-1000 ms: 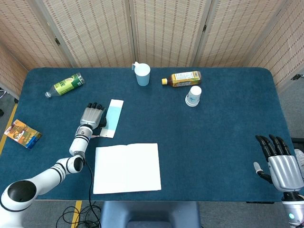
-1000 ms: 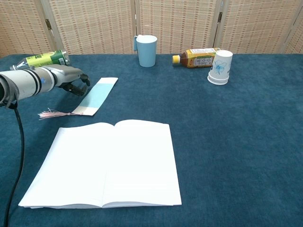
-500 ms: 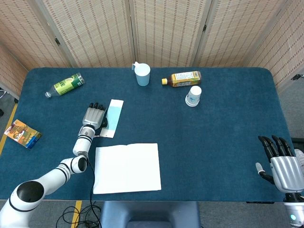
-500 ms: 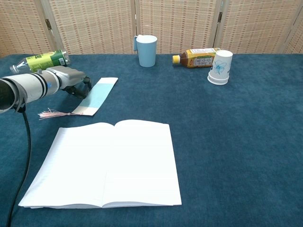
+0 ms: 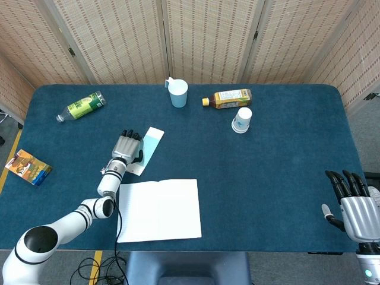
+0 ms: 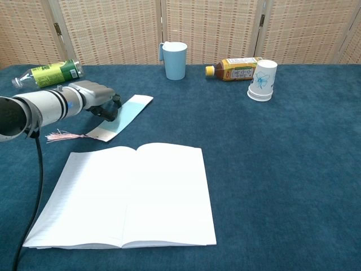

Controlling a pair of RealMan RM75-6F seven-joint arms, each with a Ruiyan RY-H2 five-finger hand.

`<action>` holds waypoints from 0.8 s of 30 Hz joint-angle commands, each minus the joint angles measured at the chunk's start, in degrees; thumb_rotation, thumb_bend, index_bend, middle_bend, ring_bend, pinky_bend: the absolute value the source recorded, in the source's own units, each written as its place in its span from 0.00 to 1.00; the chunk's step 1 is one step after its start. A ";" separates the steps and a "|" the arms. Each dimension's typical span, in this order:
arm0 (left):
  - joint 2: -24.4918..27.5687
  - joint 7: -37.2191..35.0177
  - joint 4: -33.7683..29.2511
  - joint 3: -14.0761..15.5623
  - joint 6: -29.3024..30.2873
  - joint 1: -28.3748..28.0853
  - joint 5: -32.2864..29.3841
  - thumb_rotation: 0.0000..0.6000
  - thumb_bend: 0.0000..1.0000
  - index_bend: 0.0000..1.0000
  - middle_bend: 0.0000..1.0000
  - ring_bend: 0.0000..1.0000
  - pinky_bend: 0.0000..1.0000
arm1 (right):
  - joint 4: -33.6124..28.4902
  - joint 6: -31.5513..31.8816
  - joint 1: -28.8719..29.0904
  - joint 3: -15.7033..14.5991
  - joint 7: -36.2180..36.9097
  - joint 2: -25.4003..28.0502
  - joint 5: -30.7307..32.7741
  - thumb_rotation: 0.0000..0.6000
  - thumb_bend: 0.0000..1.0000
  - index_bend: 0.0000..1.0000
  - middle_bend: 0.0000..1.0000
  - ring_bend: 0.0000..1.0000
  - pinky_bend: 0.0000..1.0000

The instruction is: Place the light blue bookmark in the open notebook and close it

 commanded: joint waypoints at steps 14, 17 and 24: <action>5.53 -6.18 -14.44 0.36 6.59 1.09 11.42 0.54 0.58 0.21 0.16 0.08 0.11 | 0.02 0.49 -0.28 0.06 0.22 0.01 -0.43 1.00 0.29 0.08 0.15 0.06 0.10; 8.13 -9.18 -17.69 1.32 8.54 2.58 15.58 0.69 0.45 0.20 0.16 0.08 0.11 | 0.27 0.34 -0.13 0.15 0.47 -0.19 -0.49 1.00 0.29 0.08 0.15 0.06 0.10; 11.14 -14.19 -20.86 2.91 8.39 5.20 18.79 0.83 0.36 0.19 0.16 0.08 0.11 | 0.63 0.14 0.09 0.22 0.89 -0.32 -0.74 1.00 0.29 0.08 0.15 0.06 0.10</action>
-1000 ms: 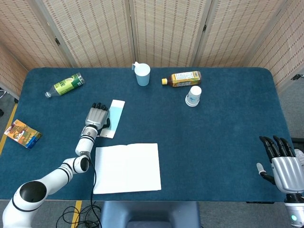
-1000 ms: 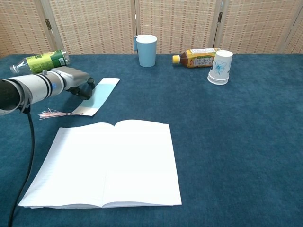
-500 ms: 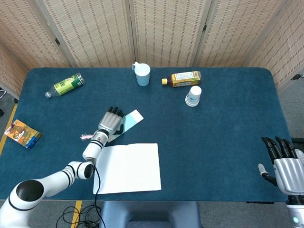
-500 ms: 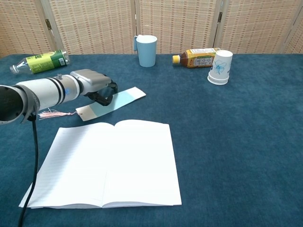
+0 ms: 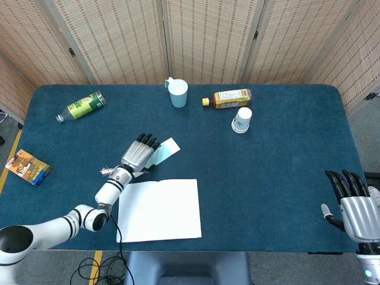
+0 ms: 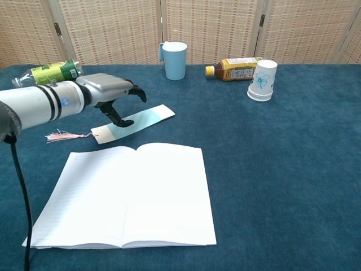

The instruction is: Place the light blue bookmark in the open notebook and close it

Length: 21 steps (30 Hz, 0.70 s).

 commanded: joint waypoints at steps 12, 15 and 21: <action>2.33 -3.37 -2.47 3.79 1.71 3.75 6.64 0.82 0.34 0.16 0.16 0.08 0.11 | -0.03 -0.20 0.19 -0.03 -0.08 -0.25 -0.31 1.00 0.29 0.08 0.15 0.06 0.10; 2.10 -3.13 -2.37 4.17 1.73 4.08 7.10 0.82 0.34 0.16 0.16 0.08 0.11 | 0.02 -0.17 0.13 -0.02 -0.03 -0.24 -0.22 1.00 0.29 0.08 0.15 0.06 0.10; 1.50 -1.16 -0.68 4.87 1.91 4.46 7.73 0.82 0.34 0.16 0.16 0.08 0.11 | 0.05 -0.20 0.17 -0.02 0.06 -0.23 -0.32 1.00 0.29 0.08 0.15 0.06 0.10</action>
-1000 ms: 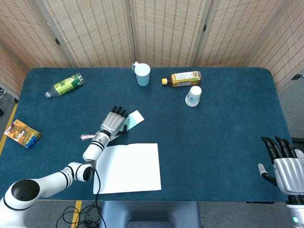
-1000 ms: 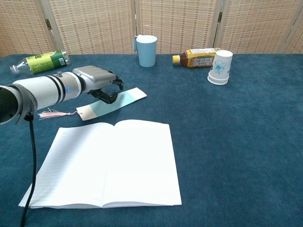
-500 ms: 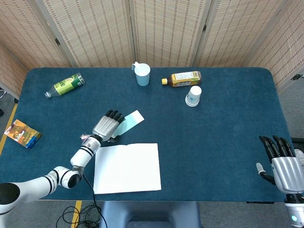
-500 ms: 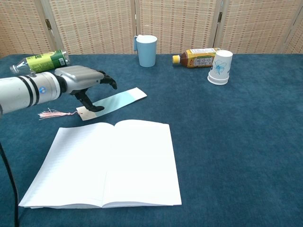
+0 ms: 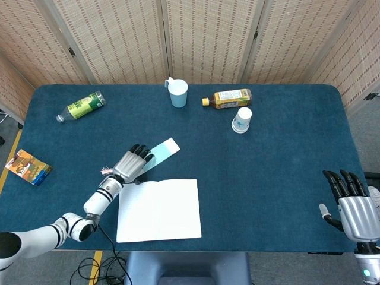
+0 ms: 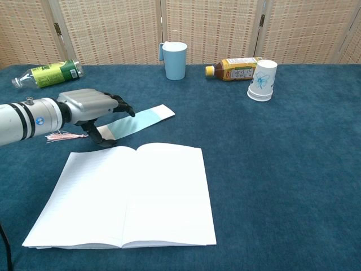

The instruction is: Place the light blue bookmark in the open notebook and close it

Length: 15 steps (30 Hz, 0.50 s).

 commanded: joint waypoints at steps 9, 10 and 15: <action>-0.11 1.93 1.98 0.53 -0.97 0.83 -0.28 0.82 0.34 0.16 0.16 0.08 0.11 | 0.08 0.04 -0.03 -0.05 0.00 -0.17 -0.09 1.00 0.29 0.08 0.15 0.06 0.10; -0.12 2.10 2.20 0.58 -0.95 0.89 -0.20 0.82 0.34 0.16 0.16 0.08 0.11 | 0.08 0.02 -0.03 -0.06 -0.02 -0.18 -0.09 1.00 0.29 0.08 0.15 0.06 0.10; -0.82 2.85 4.62 0.38 -0.80 1.28 -0.48 0.83 0.34 0.17 0.16 0.08 0.11 | -0.06 0.10 -0.10 -0.06 -0.20 -0.12 -0.06 1.00 0.29 0.08 0.15 0.06 0.10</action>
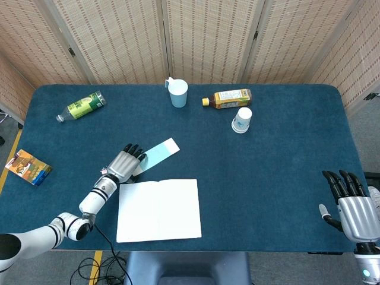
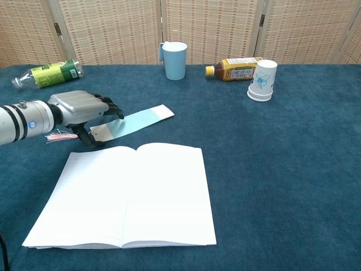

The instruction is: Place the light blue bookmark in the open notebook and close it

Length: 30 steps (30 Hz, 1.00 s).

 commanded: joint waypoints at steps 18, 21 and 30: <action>-0.72 -2.59 8.29 -7.53 -6.76 -0.14 -11.12 0.97 0.34 0.19 0.16 0.08 0.11 | -0.26 0.41 -0.33 0.01 -0.19 0.06 0.07 1.00 0.29 0.08 0.15 0.06 0.10; 1.43 -3.24 3.97 -8.00 -7.91 -0.17 -12.39 0.97 0.34 0.20 0.16 0.08 0.11 | -0.05 0.33 -0.24 -0.02 0.07 -0.03 -0.12 1.00 0.29 0.08 0.15 0.06 0.10; 0.09 0.09 2.79 -8.79 -8.55 -3.27 -18.48 0.93 0.34 0.20 0.16 0.08 0.11 | 0.08 0.66 -0.55 -0.07 0.40 0.15 0.01 1.00 0.29 0.08 0.15 0.06 0.10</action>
